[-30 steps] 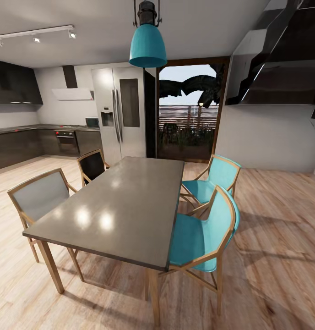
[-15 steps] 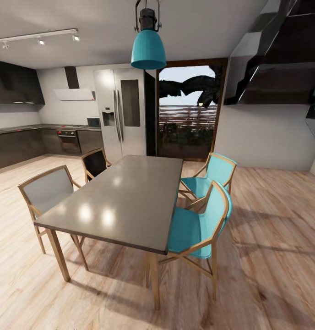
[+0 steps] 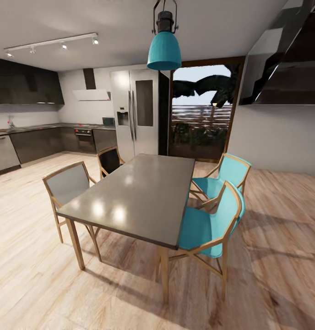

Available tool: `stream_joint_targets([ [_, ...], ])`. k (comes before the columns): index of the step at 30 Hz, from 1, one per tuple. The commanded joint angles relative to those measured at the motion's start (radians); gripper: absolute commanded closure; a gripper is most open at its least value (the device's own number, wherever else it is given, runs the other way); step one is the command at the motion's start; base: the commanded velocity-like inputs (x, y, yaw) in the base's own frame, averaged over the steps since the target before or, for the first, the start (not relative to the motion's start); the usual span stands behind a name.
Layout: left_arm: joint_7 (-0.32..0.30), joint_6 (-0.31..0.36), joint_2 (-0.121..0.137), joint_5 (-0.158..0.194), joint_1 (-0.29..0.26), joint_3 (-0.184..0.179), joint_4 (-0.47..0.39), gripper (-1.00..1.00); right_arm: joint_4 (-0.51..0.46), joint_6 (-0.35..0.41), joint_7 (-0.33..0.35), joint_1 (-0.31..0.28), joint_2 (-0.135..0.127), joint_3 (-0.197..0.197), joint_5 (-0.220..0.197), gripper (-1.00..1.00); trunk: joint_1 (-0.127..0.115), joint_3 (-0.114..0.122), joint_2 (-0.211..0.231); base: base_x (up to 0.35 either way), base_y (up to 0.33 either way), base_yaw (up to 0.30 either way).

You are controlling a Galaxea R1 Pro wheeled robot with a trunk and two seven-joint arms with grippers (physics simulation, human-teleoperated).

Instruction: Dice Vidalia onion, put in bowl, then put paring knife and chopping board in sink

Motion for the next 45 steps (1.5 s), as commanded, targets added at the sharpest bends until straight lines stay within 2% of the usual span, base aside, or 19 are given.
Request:
stream_joint_targets([
  [1,0.000,-0.002,0.000,0.000,0.000,0.001,-0.001,-1.00,0.001,-0.003,-0.001,-0.001,0.000,0.000,0.000,-1.00,0.000,-0.001,0.000,-0.001,0.000,0.255],
  [17,0.000,-0.002,0.000,0.001,0.000,0.001,-0.001,-1.00,0.001,-0.008,-0.001,-0.001,0.003,0.001,0.000,-1.00,0.000,-0.001,0.000,-0.036,0.030,0.257],
  [27,0.000,-0.002,0.000,0.001,0.000,0.002,-0.001,-1.00,0.001,-0.010,-0.001,-0.001,0.003,0.001,0.001,-1.00,0.000,-0.001,0.000,-0.122,0.248,0.259],
  [45,0.000,-0.002,0.004,0.001,0.000,0.002,-0.004,-1.00,0.001,-0.010,-0.001,-0.001,0.006,0.003,0.000,-1.00,0.000,0.001,0.000,-0.002,0.296,0.261],
])
